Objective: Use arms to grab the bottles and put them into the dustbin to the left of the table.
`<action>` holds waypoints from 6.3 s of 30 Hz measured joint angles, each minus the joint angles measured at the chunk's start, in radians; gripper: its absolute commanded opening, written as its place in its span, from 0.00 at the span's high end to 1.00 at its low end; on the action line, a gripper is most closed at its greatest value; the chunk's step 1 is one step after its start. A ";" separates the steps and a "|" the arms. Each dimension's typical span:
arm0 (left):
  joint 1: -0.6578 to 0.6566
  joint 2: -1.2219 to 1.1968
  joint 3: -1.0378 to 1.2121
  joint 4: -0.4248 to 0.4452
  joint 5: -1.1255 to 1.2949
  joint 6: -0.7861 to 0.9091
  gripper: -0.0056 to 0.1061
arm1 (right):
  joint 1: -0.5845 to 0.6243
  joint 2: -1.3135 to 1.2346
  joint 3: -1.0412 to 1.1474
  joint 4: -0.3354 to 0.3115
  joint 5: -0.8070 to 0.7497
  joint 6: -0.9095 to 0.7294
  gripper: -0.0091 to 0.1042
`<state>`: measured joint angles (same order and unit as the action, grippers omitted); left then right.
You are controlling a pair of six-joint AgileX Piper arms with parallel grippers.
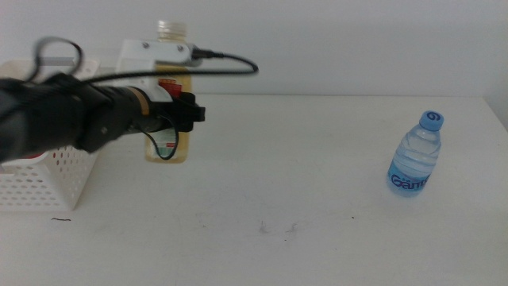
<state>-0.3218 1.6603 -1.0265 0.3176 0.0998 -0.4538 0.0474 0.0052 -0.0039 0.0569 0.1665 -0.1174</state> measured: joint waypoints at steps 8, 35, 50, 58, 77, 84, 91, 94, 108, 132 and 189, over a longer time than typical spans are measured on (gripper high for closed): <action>0.075 -0.168 -0.210 -0.296 0.717 0.259 0.96 | 0.000 0.000 0.000 0.000 0.000 0.000 0.13; 0.579 0.378 -0.779 -0.432 1.137 0.817 0.93 | 0.000 0.000 0.000 0.000 0.000 0.000 0.13; 0.579 0.459 -0.787 -0.510 1.104 0.843 0.11 | 0.000 0.000 0.000 0.000 0.000 0.000 0.13; 0.543 0.274 -0.789 -0.494 1.114 0.828 0.11 | 0.000 0.000 0.000 0.000 0.000 0.000 0.13; 0.096 -0.379 -0.641 -0.749 1.120 0.866 0.11 | 0.000 0.000 0.000 0.000 0.000 0.000 0.13; -0.048 -0.422 -0.602 -0.762 1.126 0.861 0.11 | 0.000 0.000 0.000 0.000 0.000 0.000 0.13; -0.056 -0.422 -0.598 -0.746 1.126 0.857 0.11 | 0.000 0.000 0.000 0.000 0.000 0.000 0.13; -0.056 -0.422 -0.598 -0.737 1.124 0.857 0.11 | 0.000 0.000 0.000 0.000 0.000 0.000 0.13; -0.056 -0.422 -0.598 -0.729 0.946 0.857 0.11 | 0.000 0.000 0.000 0.008 -0.056 0.010 0.13; -0.056 -0.422 -0.598 -0.729 0.835 0.857 0.11 | 0.000 1.233 -0.033 0.009 -1.038 0.237 0.13; -0.056 -0.422 -0.598 -0.723 0.814 0.857 0.11 | 0.536 2.356 -1.569 -0.154 -0.488 0.169 0.27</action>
<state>-0.3782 1.2387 -1.6249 -0.4051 0.9136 0.4034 0.5836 2.3610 -1.5731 -0.0968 -0.3210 0.0521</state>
